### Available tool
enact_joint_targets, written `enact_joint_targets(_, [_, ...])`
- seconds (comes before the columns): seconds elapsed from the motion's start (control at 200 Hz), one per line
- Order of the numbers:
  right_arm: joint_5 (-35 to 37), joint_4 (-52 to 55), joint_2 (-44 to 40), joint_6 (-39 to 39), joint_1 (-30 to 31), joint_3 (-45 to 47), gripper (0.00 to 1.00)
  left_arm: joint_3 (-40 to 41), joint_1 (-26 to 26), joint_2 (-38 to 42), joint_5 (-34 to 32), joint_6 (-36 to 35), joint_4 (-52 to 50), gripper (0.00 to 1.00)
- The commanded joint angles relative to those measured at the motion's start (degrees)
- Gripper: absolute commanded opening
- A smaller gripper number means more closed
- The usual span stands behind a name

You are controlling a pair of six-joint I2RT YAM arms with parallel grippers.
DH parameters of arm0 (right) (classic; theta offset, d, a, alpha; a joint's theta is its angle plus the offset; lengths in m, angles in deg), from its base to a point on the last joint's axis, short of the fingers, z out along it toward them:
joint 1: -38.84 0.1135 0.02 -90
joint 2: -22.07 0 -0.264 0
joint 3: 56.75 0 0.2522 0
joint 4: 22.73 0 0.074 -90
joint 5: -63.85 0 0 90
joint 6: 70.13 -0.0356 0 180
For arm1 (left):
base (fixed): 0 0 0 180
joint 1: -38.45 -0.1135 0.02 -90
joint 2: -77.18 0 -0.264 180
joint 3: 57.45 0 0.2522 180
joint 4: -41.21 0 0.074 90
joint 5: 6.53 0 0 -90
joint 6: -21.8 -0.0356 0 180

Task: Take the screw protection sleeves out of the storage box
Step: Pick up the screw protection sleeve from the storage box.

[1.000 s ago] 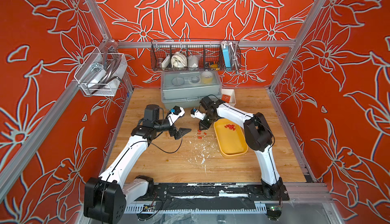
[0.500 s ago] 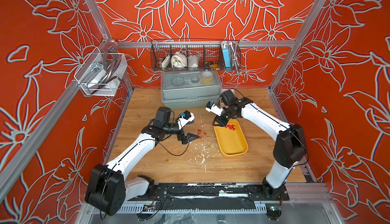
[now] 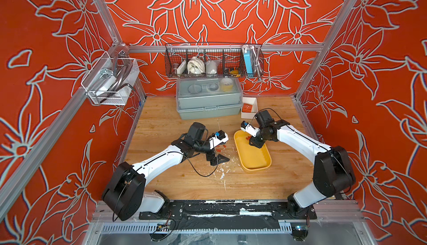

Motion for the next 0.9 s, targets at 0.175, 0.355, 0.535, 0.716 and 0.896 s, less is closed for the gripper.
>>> enact_joint_targets(0.175, [2.0, -2.5, 10.1, -4.3, 0.2, -5.6, 0.37, 0.9, 1.6, -0.1, -4.4, 4.9, 5.7, 0.97])
enact_joint_targets(0.355, [2.3, -2.8, 13.8, -4.5, 0.2, -8.1, 0.30, -0.5, 2.8, -0.7, -5.6, 3.2, 3.3, 0.95])
enact_joint_targets(0.535, [2.0, -2.4, 16.6, -4.5, 0.2, -10.0, 0.25, -1.1, 3.4, -0.7, -5.8, 1.6, 1.9, 0.95])
enact_joint_targets(0.716, [1.9, -2.3, 18.4, -4.1, 0.1, -11.2, 0.21, -1.5, 3.4, -0.4, -5.8, 0.6, 1.1, 0.96])
enact_joint_targets(0.896, [2.2, -2.6, 19.9, -3.8, 0.2, -11.8, 0.17, -1.5, 3.4, -0.1, -5.8, -0.5, 0.4, 0.96])
